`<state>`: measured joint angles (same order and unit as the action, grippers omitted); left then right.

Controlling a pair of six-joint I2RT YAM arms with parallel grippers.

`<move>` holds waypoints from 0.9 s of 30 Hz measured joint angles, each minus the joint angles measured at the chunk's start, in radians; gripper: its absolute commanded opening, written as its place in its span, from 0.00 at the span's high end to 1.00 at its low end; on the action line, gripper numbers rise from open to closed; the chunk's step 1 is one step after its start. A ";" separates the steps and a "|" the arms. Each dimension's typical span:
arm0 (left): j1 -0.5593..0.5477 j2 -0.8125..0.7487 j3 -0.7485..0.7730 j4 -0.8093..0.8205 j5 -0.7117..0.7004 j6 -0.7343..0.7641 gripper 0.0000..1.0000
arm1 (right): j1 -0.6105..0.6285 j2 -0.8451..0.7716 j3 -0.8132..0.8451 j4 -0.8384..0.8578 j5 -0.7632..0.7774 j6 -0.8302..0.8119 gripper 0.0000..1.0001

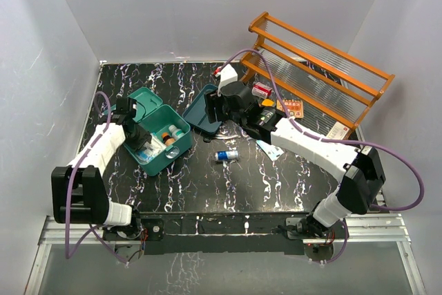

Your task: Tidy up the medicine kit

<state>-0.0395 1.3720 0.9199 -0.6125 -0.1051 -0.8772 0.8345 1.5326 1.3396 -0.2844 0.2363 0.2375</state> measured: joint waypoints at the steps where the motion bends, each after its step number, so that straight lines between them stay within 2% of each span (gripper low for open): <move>1: 0.000 0.009 0.006 -0.002 0.000 0.007 0.68 | -0.001 0.000 -0.002 0.002 0.000 0.000 0.43; 8: 0.000 0.005 0.084 -0.053 -0.003 0.046 0.55 | -0.005 0.000 -0.034 0.004 0.000 -0.002 0.40; 17: 0.000 -0.124 0.182 -0.066 0.060 0.124 0.44 | -0.040 -0.002 -0.142 0.008 -0.067 -0.020 0.34; 27: 0.000 -0.218 0.212 0.161 0.291 0.310 0.36 | -0.121 -0.011 -0.271 -0.030 -0.221 -0.096 0.29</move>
<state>-0.0399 1.1542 1.1316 -0.4515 0.1864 -0.5671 0.7139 1.5215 1.0683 -0.3141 0.0151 0.1417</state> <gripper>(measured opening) 0.628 0.690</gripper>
